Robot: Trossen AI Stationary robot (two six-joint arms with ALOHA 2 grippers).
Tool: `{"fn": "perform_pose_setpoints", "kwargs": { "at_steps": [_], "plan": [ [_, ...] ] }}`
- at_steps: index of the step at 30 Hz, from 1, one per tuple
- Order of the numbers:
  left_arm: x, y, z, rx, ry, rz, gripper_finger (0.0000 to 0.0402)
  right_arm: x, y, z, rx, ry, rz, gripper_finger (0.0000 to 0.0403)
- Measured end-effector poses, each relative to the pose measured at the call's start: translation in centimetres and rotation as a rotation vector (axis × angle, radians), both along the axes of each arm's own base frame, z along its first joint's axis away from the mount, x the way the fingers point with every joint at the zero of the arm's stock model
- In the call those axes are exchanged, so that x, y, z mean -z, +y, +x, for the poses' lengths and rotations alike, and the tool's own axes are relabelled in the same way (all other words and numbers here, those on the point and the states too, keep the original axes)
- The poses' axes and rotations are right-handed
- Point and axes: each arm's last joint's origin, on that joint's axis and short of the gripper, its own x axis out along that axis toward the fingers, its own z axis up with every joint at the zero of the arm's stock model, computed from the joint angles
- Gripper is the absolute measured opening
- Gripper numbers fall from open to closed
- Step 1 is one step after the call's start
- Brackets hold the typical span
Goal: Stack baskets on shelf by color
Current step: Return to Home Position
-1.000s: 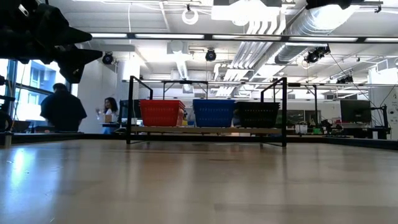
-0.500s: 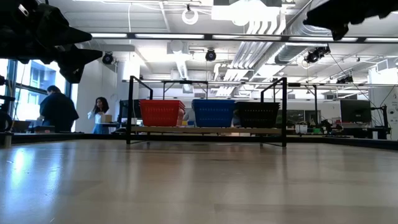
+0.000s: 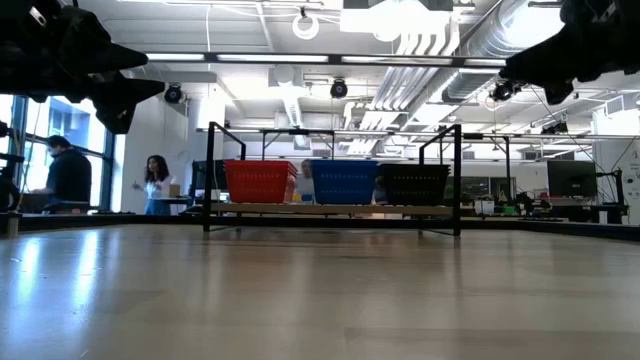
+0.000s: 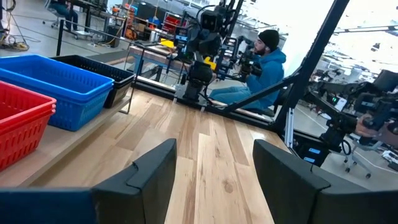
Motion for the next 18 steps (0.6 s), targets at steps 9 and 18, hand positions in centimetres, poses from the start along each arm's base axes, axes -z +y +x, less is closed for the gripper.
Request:
{"fn": "perform_pose_setpoints", "kwargs": {
  "at_steps": [9, 18],
  "plan": [
    [0.0, 0.0, 0.0, 0.000, 0.000, 0.000, 0.0202, 2.7, 0.1, -0.3, -0.036, -0.017, 0.019, 0.0096],
    [0.0, 0.0, 0.0, 0.001, -0.001, 0.000, 0.0202, 4.9, 0.2, 0.2, -0.044, 0.051, 0.060, 0.0096]
  ]
}}
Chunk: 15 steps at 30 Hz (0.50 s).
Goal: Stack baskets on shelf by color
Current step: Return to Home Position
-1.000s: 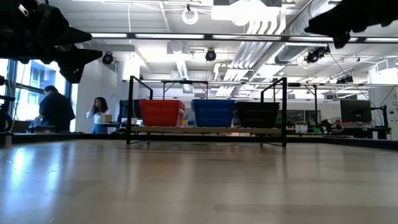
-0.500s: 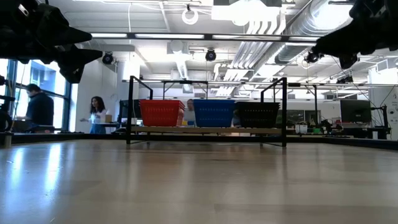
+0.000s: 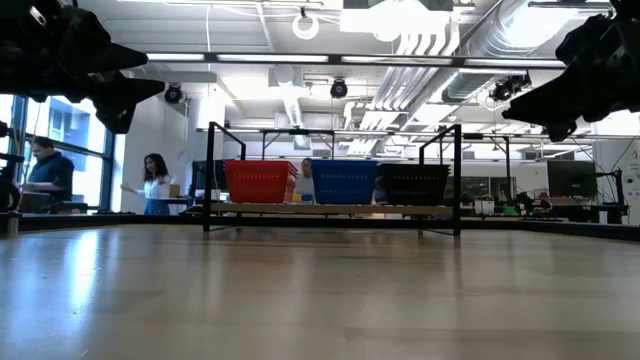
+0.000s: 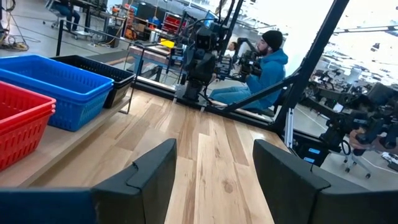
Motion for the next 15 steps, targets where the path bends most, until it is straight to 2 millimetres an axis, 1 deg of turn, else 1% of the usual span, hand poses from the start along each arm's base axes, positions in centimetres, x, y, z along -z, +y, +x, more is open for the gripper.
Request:
{"fn": "perform_pose_setpoints", "kwargs": {
  "at_steps": [8, 12, 15],
  "plan": [
    [0.00, 0.00, 0.00, 0.000, 0.000, 0.000, 0.0202, 0.18, 0.01, 0.09, 0.003, 0.009, 0.013, 0.0096],
    [0.00, 0.00, 0.00, 0.000, 0.000, 0.000, 0.0202, 0.20, -0.01, 0.09, 0.017, 0.001, 0.062, 0.0096],
    [0.00, 0.00, 0.00, 0.000, 0.000, 0.000, 0.0202, 0.19, -0.01, 0.09, 0.015, 0.004, 0.046, 0.0096]
  ]
}}
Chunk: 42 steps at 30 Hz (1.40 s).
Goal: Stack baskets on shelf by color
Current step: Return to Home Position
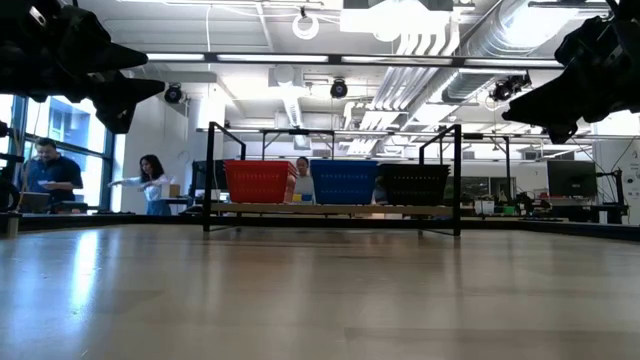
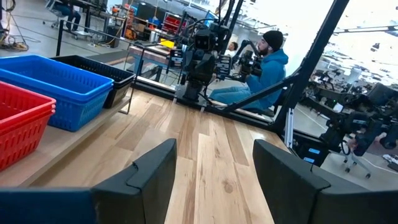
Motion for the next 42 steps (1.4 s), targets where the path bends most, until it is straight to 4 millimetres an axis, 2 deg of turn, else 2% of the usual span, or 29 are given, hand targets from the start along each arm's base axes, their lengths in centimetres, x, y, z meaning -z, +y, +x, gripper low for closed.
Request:
{"fn": "perform_pose_setpoints", "kwargs": {
  "at_steps": [42],
  "plan": [
    [0.00, 0.00, 0.00, 0.000, 0.000, 0.000, 0.0202, 0.00, 0.00, 0.00, -0.003, 0.003, -0.015, 0.0096]
  ]
}}
